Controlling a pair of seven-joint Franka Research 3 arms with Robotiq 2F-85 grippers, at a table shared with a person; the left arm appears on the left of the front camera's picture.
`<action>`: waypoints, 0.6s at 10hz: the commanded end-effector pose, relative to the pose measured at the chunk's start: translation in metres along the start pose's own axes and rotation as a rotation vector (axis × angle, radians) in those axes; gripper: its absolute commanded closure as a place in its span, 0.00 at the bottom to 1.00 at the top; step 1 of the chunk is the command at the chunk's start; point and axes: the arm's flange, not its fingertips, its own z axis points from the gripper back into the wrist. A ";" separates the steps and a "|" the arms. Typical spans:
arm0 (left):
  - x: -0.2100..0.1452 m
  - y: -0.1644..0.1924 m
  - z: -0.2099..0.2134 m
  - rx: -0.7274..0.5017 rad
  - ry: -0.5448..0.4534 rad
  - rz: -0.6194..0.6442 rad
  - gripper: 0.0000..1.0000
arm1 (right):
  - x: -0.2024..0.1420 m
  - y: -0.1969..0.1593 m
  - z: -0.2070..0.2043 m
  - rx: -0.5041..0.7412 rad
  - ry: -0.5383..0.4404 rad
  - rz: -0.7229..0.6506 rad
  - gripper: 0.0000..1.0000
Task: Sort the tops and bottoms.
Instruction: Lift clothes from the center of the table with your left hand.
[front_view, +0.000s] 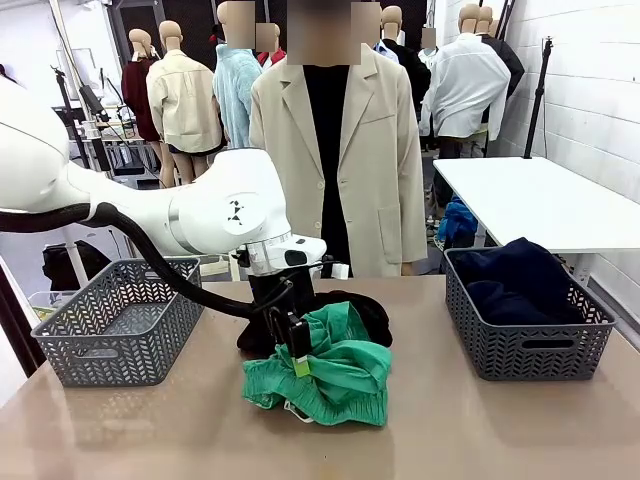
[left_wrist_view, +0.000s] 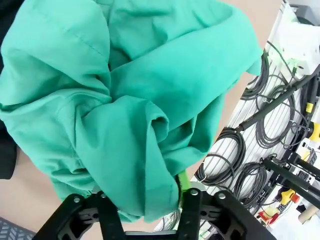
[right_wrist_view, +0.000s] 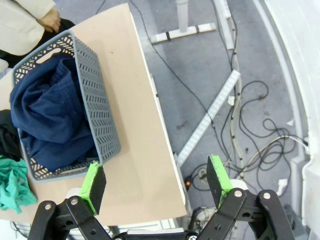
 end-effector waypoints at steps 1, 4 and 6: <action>0.001 -0.001 0.004 -0.012 0.021 -0.001 1.00 | -0.001 0.001 0.001 -0.020 0.009 0.008 0.00; 0.000 0.000 0.007 -0.031 0.016 0.002 1.00 | -0.001 0.001 0.001 -0.020 0.009 0.008 0.00; -0.005 -0.004 0.024 -0.013 -0.026 -0.010 1.00 | -0.001 0.001 0.001 -0.020 0.009 0.008 0.00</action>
